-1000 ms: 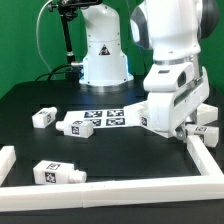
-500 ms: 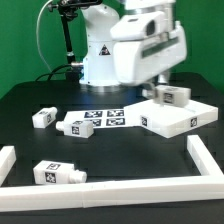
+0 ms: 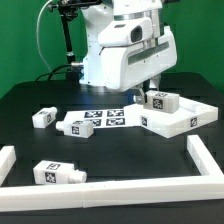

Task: Assemble one leg

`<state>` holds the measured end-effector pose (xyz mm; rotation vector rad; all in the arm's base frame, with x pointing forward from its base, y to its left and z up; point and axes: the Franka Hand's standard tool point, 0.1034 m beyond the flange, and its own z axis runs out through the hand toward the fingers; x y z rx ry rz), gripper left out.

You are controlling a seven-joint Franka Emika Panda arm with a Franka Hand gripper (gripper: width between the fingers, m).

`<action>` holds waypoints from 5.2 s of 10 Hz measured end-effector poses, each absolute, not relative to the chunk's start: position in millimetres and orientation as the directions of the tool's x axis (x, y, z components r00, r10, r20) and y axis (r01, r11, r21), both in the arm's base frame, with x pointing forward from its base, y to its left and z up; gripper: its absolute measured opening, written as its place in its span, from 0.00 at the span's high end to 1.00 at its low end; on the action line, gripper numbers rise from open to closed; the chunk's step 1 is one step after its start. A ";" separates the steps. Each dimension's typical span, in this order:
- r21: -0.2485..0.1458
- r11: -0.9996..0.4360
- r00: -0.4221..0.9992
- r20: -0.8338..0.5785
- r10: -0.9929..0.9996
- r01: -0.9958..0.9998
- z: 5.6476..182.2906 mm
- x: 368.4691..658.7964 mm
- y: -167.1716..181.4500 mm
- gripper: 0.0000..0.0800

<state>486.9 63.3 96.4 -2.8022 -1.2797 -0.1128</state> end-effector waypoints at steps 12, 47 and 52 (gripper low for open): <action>-0.073 -0.853 0.856 0.013 0.517 0.516 32.8 381.2 -36.9 0.63; -0.041 -0.843 0.844 0.038 0.536 0.537 15.4 399.5 74.0 0.19; -0.037 -0.844 0.845 0.048 0.533 0.535 7.3 392.5 72.6 0.52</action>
Offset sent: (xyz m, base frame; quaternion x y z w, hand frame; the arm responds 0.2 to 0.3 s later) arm -0.0607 -0.0695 -0.0339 0.0384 0.0181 0.1006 0.9940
